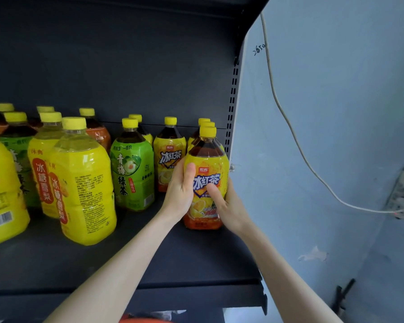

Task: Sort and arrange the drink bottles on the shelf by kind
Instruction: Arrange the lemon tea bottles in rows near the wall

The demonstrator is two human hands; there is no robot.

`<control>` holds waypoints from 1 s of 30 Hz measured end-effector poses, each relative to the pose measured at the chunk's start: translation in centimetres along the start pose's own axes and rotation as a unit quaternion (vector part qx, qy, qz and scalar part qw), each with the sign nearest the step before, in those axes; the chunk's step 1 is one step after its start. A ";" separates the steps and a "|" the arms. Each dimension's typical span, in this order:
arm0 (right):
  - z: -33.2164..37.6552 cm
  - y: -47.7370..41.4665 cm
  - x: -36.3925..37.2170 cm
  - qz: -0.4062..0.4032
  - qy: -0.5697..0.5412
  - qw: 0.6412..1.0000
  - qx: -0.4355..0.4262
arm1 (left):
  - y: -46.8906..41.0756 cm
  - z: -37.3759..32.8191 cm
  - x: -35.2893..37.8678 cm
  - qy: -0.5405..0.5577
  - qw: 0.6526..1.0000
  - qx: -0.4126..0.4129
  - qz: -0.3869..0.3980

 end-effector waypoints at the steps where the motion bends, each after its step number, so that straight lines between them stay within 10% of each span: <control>1: 0.0 -0.1 0.1 -0.014 0.013 1.000 0.003 | -0.1 0.2 0.0 -0.003 1.000 -0.001 0.000; 18: 2.2 2.8 -0.3 -0.025 0.067 0.995 0.075 | 1.4 -2.9 -1.7 -0.093 0.990 -0.075 0.080; 30: 8.2 6.6 1.9 -0.172 0.233 0.951 -0.111 | 6.0 -6.0 -10.5 -0.236 0.969 0.064 -0.029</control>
Point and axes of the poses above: each hand's wrist, its own y-axis away from the middle knuckle, its own x-axis out of the palm, z = x × y, the point moved 1 cm from there along -y, towards the middle knuckle, and after that the axes turned 7 degrees about x, right-handed, at the moved point
